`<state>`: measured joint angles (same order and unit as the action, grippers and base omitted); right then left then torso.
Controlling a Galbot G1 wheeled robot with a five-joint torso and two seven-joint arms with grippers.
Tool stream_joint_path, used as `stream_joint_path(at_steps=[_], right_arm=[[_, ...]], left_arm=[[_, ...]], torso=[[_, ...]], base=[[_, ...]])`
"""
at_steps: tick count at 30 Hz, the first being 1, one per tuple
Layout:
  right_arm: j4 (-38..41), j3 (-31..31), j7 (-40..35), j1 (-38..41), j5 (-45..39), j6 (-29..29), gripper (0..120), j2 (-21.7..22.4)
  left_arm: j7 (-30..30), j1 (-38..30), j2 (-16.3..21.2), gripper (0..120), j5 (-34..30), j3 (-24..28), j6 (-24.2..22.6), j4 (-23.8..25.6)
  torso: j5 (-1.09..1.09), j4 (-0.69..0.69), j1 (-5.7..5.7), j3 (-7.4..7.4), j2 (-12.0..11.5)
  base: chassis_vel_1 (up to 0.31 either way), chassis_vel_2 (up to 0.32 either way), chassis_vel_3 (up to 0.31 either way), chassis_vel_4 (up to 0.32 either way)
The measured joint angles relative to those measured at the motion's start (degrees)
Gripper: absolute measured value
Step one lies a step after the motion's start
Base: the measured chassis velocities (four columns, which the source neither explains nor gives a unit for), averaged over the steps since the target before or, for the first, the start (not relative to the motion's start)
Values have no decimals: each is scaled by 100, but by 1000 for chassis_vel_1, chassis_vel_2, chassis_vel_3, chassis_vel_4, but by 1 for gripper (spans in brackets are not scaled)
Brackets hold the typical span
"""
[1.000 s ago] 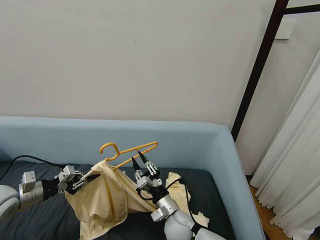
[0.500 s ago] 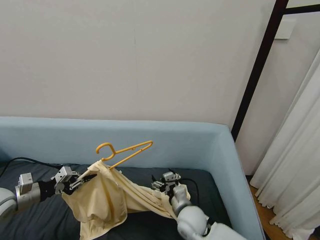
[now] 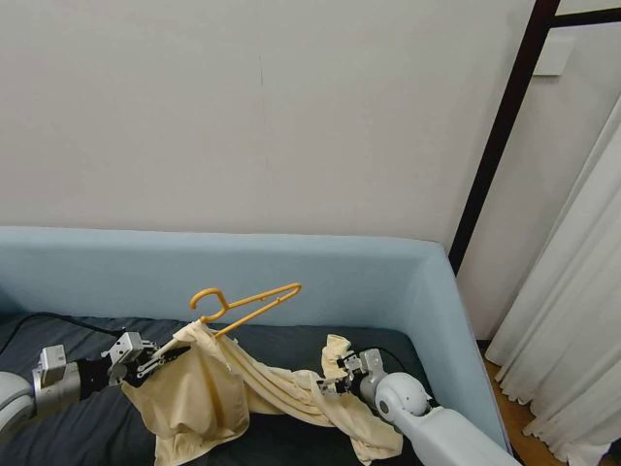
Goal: Pick up the clothes from the sofa and hang them on the clothes hanger.
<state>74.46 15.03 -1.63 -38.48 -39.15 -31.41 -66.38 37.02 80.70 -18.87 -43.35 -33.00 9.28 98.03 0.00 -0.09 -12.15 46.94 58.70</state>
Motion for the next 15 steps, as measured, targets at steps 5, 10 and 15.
stream_joint_path(at_steps=[5,10,15], right_arm=[[-52,109,99,-23,103,75,74,-60],[-20,214,114,-86,205,19,56,-76],[155,328,105,-170,272,-2,38,-26]], left_arm=[[0,-5,-13,1,24,5,21,-32],[2,-14,-26,1,40,19,48,-57],[14,-24,-45,1,79,37,78,-116]], torso=[[0,1,0,0,0],[-1,1,0,0,0],[-1,0,0,0,0]], base=[[0,0,0,0],[0,0,0,0],[0,0,0,0]])
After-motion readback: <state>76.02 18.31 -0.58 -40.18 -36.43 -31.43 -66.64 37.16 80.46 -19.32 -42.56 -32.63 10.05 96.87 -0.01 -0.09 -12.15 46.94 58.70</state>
